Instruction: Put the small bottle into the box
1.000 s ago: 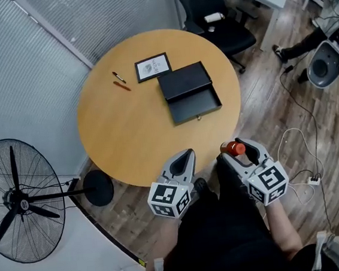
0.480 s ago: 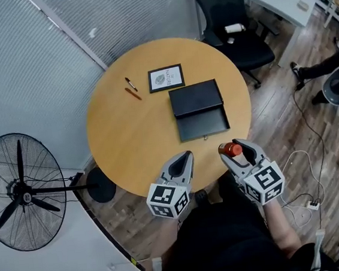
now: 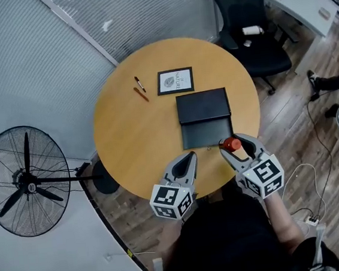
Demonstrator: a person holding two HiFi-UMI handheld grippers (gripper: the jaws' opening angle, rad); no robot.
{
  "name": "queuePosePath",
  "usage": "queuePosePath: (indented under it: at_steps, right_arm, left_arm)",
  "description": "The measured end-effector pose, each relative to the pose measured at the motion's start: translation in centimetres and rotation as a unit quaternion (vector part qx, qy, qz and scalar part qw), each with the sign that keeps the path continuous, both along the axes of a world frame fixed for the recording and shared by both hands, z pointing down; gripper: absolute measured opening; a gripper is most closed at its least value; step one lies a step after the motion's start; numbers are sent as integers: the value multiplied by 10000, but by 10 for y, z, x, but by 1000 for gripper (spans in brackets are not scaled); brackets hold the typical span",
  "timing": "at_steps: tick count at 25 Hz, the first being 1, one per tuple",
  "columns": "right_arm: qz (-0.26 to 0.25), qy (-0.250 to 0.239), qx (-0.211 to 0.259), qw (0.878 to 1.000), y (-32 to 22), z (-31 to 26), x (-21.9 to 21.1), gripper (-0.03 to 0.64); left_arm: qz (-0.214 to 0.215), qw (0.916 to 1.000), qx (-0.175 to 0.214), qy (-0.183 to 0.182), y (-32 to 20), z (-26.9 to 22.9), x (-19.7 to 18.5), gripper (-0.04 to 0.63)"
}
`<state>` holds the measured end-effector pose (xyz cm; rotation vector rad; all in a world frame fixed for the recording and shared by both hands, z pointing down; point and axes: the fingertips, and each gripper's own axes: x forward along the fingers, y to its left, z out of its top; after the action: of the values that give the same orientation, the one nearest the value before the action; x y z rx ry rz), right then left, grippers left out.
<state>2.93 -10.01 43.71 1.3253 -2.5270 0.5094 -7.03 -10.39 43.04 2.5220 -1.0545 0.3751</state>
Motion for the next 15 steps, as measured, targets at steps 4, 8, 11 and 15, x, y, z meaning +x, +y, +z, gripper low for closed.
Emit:
queuePosePath:
  at_steps: [4, 8, 11, 15]
  right_arm:
    - [-345, -24, -46, 9994, -16, 4, -1, 225]
    - [-666, -34, -72, 9977, -31, 7, -1, 225]
    - [-836, -21, -111, 9964, -40, 14, 1, 225]
    - [-1082, 62, -292, 9937, -43, 30, 0, 225]
  left_arm:
    - [-292, 9996, -13, -42, -8, 0, 5, -5]
    - [-564, 9984, -60, -63, -14, 2, 13, -5]
    - [-826, 9965, -77, -98, -19, 4, 16, -5]
    - [-1112, 9936, -151, -142, -15, 5, 17, -5]
